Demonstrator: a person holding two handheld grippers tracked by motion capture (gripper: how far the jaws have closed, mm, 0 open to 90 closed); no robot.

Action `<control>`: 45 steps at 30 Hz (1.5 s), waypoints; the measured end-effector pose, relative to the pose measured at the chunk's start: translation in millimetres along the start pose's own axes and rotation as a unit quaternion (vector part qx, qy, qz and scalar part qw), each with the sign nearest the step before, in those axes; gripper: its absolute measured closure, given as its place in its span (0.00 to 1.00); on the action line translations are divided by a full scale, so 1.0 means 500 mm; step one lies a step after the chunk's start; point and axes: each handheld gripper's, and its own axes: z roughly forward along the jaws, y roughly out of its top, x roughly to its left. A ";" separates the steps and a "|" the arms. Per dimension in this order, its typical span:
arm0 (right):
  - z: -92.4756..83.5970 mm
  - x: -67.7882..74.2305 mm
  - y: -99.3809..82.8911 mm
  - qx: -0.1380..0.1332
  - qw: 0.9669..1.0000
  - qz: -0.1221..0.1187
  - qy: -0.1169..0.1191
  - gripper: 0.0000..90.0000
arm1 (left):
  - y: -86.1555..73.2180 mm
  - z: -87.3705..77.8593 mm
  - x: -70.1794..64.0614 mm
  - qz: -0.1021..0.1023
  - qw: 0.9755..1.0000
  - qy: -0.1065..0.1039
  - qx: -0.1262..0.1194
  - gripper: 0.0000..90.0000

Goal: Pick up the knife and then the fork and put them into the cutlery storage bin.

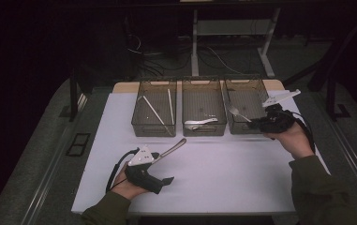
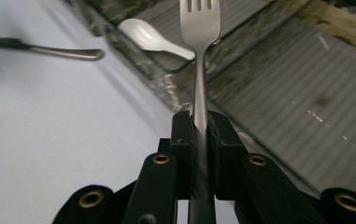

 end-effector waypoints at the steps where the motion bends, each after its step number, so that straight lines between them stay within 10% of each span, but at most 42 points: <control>1: 0.000 -0.008 0.004 0.002 1.000 0.007 -0.006 0.91 | 0.000 0.001 -0.001 -0.001 1.000 -0.001 0.001 0.00; 24: 0.069 -0.158 0.059 0.049 0.990 0.106 -0.082 0.91 | 0.002 0.005 -0.003 -0.003 1.000 -0.014 0.004 0.00; 45: 0.128 -0.174 0.056 0.087 0.985 0.111 -0.104 0.82 | 0.002 0.005 -0.004 -0.001 1.000 -0.017 0.004 0.00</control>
